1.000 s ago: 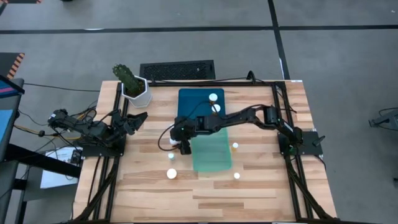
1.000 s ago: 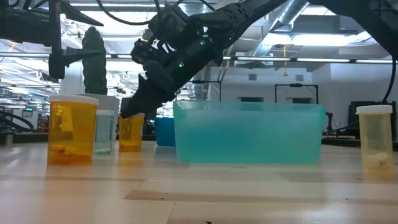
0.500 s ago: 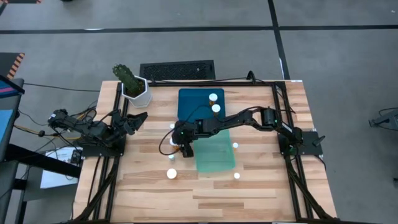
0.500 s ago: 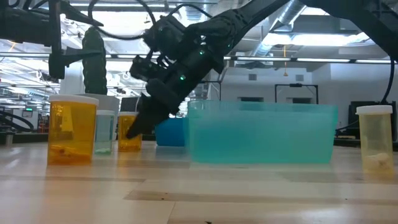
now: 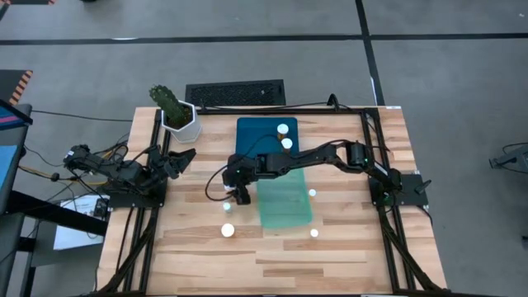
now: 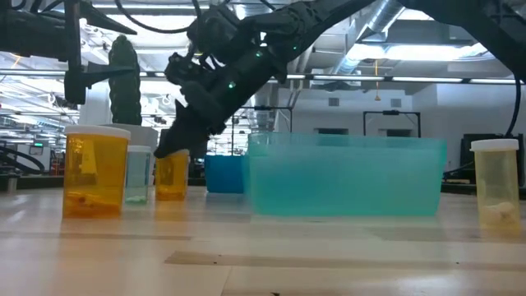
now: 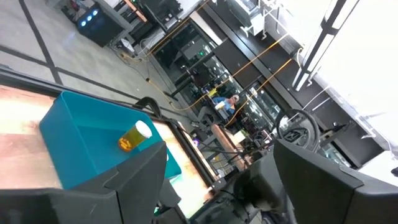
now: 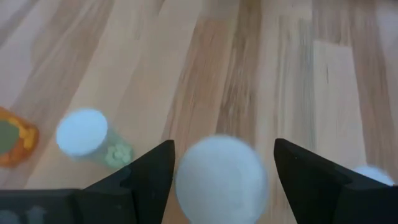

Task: Pick and place medicine bottles into bin by pill shape (circle, oval)
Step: Put the large orange pill bottle into the blue bin

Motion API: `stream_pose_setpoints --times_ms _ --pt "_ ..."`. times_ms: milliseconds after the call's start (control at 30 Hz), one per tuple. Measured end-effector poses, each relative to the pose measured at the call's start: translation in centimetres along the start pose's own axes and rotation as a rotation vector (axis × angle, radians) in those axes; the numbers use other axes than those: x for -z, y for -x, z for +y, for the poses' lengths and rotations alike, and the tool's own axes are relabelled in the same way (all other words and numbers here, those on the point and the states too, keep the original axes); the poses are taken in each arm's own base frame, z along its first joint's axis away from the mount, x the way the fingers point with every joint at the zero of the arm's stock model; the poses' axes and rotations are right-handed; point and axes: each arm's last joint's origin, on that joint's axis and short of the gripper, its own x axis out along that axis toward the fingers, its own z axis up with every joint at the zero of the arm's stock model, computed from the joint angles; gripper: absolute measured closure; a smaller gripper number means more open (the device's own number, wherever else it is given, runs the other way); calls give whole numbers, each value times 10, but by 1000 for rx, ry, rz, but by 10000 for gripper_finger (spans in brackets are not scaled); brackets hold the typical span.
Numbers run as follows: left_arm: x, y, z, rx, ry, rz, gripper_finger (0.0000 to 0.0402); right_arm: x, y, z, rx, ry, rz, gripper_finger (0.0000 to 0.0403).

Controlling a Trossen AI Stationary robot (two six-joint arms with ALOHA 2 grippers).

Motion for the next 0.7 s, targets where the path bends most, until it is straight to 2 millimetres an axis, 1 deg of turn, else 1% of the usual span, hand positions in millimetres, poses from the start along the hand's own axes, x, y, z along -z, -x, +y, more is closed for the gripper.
stream_pose_setpoints --times_ms 133,367,567,700 --pt "0 0 0 0 -1 1 113 3 0 0 -8 -5 29 140" --pt "0 0 0 0 -3 1 113 4 0 1 -12 0 37 210" --pt "0 0 0 1 -2 2 113 4 0 1 -16 -17 36 212" --pt "0 0 0 3 -2 4 113 -3 10 -3 -21 -43 15 200"
